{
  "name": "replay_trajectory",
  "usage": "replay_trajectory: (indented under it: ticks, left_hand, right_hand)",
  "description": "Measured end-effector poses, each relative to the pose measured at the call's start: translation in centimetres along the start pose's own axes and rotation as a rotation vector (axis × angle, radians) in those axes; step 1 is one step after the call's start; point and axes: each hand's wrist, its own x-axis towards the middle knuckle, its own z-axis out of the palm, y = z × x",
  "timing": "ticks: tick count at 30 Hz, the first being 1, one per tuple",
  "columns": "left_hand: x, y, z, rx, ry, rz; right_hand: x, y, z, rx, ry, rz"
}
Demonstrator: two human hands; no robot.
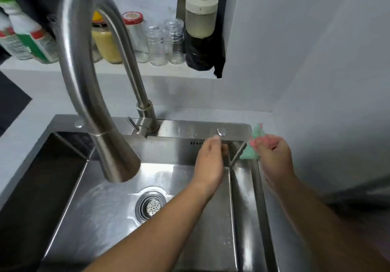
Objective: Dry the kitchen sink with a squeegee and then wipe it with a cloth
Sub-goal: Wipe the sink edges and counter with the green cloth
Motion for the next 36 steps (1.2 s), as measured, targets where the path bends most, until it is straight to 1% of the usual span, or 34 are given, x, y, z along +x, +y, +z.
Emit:
replay_trajectory:
  ticks: [1,2,4,6,8,9,10,11,13,15,17,20,23,25,26,28,29,30,32,34,36]
  left_hand:
    - [1.5,0.0,-1.0,0.05,0.075,0.037]
    - [3.0,0.1,-2.1,0.058,0.155,0.053]
    - [5.8,0.0,-4.6,0.033,0.312,0.054]
    - [7.9,-0.3,-6.9,0.018,0.431,0.096]
    - [9.0,-0.7,-8.4,0.003,0.435,0.191]
    - [9.5,-1.0,-8.8,0.011,0.424,0.216]
    - [9.9,-1.3,-9.2,0.014,0.423,0.239]
    - [10.2,-1.4,-9.4,0.004,0.432,0.252]
    - [10.6,-1.6,-9.3,0.017,0.46,0.266]
    - [11.1,-1.4,-8.7,0.194,0.471,0.282]
    - [11.7,-1.2,-7.8,0.474,0.493,0.292]
    - [12.3,-1.1,-5.9,0.755,0.433,0.384]
    - [12.7,-1.9,-4.3,0.975,0.402,0.378]
    - [12.5,-2.5,-3.8,1.08,0.382,0.357]
    - [12.1,-2.8,-3.4,1.093,0.354,0.361]
    - [10.8,-3.1,-2.9,1.042,0.27,0.37]
    - [9.8,-3.1,-2.5,0.958,0.215,0.358]
    - [8.5,-2.8,-1.9,0.819,0.149,0.315]
    - [5.5,-1.8,-0.6,0.436,-0.002,0.11]
    - [2.5,-0.8,0.7,0.121,-0.169,-0.131]
    - [-0.6,-0.5,1.6,-0.041,-0.326,-0.285]
  right_hand:
    - [1.5,-0.7,1.1,-0.053,-0.015,-0.06]
    - [3.0,-1.2,2.7,-0.118,-0.067,-0.12]
    - [5.3,-1.9,7.1,-0.242,-0.211,-0.262]
    - [6.0,-2.1,11.9,-0.372,-0.393,-0.488]
    - [6.0,-1.2,16.1,-0.574,-0.667,-0.709]
    - [5.8,-0.4,17.7,-0.735,-0.803,-0.784]
    - [5.7,0.4,18.8,-0.906,-0.895,-0.853]
    - [5.8,1.1,19.4,-1.025,-0.942,-0.918]
    - [6.5,1.9,19.4,-1.109,-0.956,-1.032]
    - [7.1,2.5,18.1,-1.157,-0.929,-1.078]
    - [7.3,3.3,15.5,-1.19,-0.839,-0.985]
    - [7.6,4.2,9.9,-1.174,-0.572,-0.748]
    - [8.3,4.1,5.1,-1.206,-0.343,-0.505]
    - [7.9,3.8,4.0,-1.197,-0.275,-0.404]
    - [7.5,3.5,3.6,-1.194,-0.244,-0.383]
    - [6.5,3.1,3.2,-1.145,-0.16,-0.334]
    - [6.0,2.7,2.7,-1.043,-0.097,-0.283]
    - [5.2,2.2,2.1,-0.894,-0.029,-0.228]
    - [3.0,1.3,0.8,-0.608,0.047,-0.17]
    - [-0.7,0.4,-0.5,-0.483,0.015,-0.154]
    - [-5.2,-0.4,-1.8,-0.415,-0.124,-0.181]
